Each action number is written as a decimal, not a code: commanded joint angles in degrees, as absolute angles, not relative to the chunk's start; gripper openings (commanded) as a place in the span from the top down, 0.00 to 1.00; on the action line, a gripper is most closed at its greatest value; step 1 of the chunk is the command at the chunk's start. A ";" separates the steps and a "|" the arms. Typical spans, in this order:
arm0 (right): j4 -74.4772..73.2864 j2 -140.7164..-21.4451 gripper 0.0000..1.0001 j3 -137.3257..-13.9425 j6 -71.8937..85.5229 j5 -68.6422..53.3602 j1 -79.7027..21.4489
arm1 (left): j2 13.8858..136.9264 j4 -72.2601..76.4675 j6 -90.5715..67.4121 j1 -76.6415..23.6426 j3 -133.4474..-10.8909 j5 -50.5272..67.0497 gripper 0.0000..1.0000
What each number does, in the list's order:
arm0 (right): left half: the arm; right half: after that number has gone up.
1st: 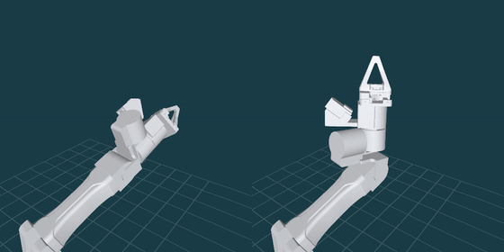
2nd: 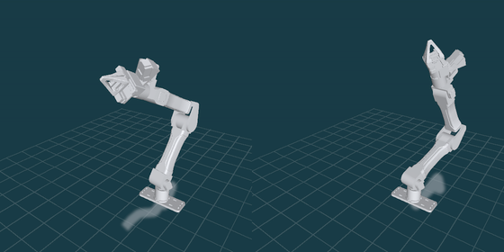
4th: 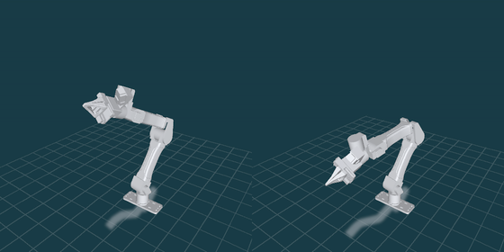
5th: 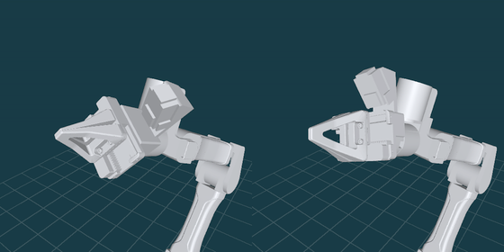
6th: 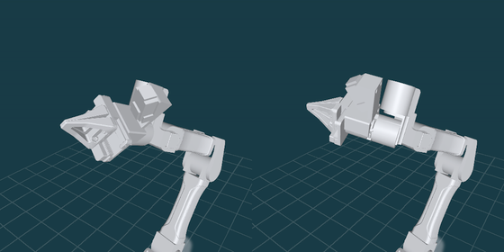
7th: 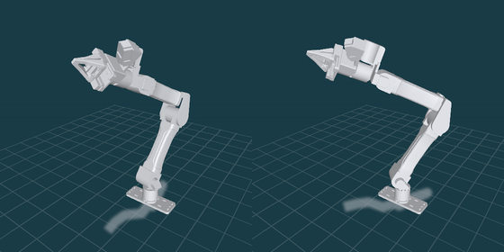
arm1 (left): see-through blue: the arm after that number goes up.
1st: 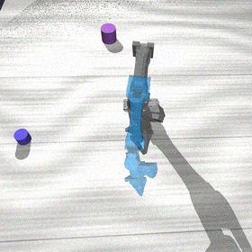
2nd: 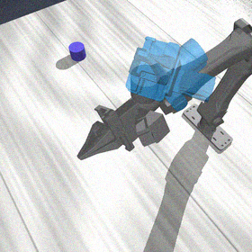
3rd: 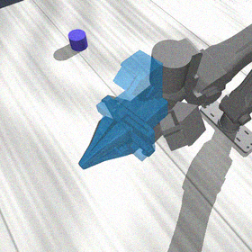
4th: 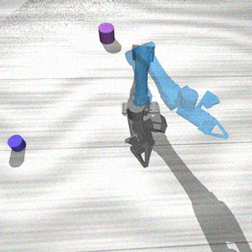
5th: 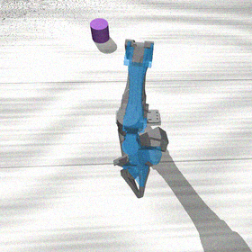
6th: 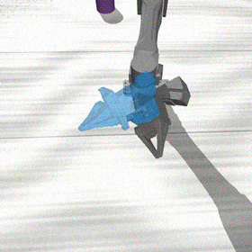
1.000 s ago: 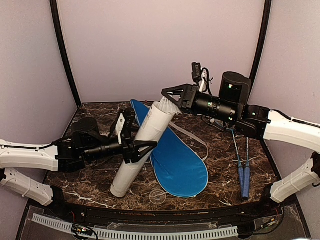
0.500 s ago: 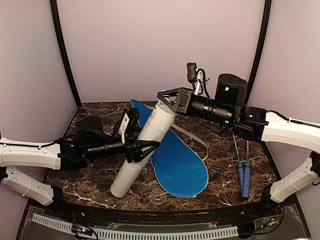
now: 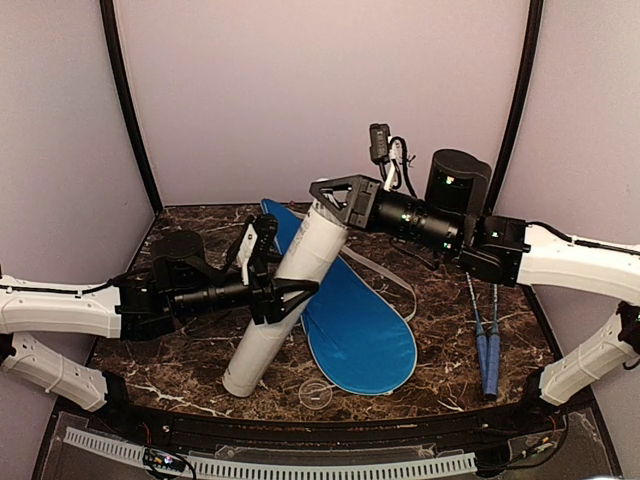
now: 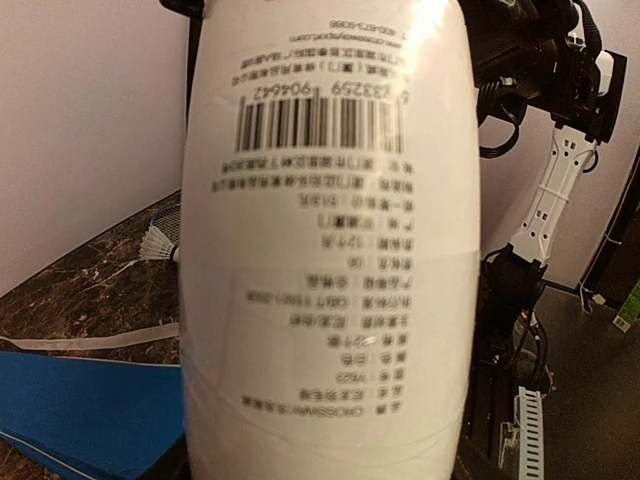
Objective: Pack up the badminton gear
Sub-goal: Place the shuttlecock in the shuttle tube.
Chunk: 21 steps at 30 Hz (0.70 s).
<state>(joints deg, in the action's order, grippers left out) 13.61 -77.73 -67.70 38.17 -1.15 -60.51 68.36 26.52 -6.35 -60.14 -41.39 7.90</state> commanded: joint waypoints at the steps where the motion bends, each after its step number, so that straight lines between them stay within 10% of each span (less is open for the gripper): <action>1: 17.57 -78.93 0.94 -66.99 37.31 -1.80 -61.69 | 67.26 30.37 -5.97 -60.64 -43.33 13.68 0.38; 16: 22.72 -76.18 0.96 -58.91 34.80 -0.94 -61.70 | 65.58 36.81 -11.60 -60.64 -41.48 14.63 0.38; 21: 18.90 -76.29 0.77 -61.08 34.55 -1.54 -61.70 | 65.03 33.35 -8.95 -60.63 -41.11 12.16 0.38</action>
